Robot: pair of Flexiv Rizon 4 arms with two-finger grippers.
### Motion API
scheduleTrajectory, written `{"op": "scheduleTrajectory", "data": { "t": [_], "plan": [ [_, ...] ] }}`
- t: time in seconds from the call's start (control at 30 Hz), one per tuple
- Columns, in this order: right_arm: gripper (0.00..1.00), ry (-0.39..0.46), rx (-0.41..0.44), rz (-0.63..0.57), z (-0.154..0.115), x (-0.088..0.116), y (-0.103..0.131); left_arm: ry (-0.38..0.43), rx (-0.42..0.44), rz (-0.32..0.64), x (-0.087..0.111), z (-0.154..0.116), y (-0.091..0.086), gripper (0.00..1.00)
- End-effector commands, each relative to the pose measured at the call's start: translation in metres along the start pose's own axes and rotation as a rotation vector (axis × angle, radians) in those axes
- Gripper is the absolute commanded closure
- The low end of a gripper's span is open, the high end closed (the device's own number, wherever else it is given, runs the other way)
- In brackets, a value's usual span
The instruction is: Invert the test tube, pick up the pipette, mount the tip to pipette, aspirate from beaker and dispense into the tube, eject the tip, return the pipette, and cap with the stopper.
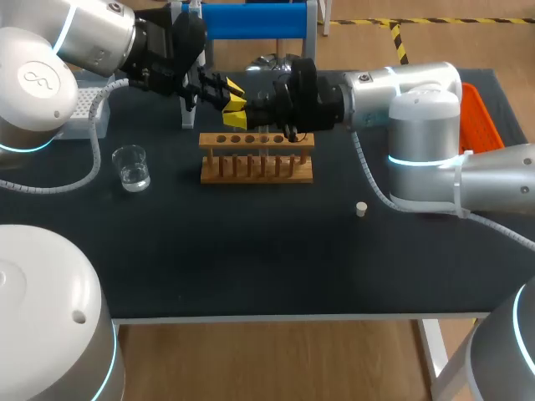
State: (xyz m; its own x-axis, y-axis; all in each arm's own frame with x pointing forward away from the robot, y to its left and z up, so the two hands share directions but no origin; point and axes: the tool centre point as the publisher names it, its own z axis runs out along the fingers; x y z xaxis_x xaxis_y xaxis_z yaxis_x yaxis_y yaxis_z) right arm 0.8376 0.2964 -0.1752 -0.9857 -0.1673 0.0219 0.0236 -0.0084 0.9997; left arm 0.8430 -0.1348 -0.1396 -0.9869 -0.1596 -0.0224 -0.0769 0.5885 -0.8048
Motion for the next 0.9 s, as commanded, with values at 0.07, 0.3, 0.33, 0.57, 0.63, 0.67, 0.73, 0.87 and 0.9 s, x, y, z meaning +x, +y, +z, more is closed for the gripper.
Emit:
{"op": "scheduleTrajectory", "data": {
  "t": [0.07, 0.3, 0.33, 0.57, 0.63, 0.67, 0.73, 0.87, 0.9],
  "plan": [
    [1.00, -0.003, 0.009, -0.005, -0.012, 0.004, -0.003, 0.004, -0.004, -0.002, 0.000, -0.002, -0.001, 0.00],
    [1.00, -0.009, 0.046, -0.004, -0.052, 0.015, -0.019, 0.004, -0.004, -0.002, 0.000, -0.002, -0.001, 0.00],
    [1.00, -0.011, 0.052, -0.006, -0.058, 0.017, -0.021, 0.004, -0.004, -0.002, 0.000, -0.002, -0.001, 0.00],
    [1.00, -0.023, 0.090, -0.019, -0.109, 0.032, -0.033, 0.004, -0.004, -0.002, 0.000, -0.002, -0.001, 0.00],
    [1.00, -0.030, 0.092, -0.017, -0.123, 0.035, -0.037, 0.004, -0.004, -0.002, 0.000, -0.002, -0.001, 0.00],
    [1.00, -0.035, 0.091, -0.014, -0.131, 0.037, -0.039, 0.004, -0.004, -0.002, 0.000, -0.002, -0.001, 0.00],
    [1.00, -0.047, 0.089, -0.008, -0.145, 0.041, -0.043, 0.004, -0.004, -0.002, 0.000, -0.002, -0.001, 0.00],
    [1.00, -0.071, 0.089, 0.014, -0.176, 0.046, -0.055, 0.004, -0.004, -0.002, 0.000, -0.002, -0.001, 0.00],
    [1.00, -0.078, 0.091, 0.018, -0.182, 0.047, -0.057, 0.004, -0.004, -0.002, 0.000, -0.002, -0.001, 0.00]
  ]
}}
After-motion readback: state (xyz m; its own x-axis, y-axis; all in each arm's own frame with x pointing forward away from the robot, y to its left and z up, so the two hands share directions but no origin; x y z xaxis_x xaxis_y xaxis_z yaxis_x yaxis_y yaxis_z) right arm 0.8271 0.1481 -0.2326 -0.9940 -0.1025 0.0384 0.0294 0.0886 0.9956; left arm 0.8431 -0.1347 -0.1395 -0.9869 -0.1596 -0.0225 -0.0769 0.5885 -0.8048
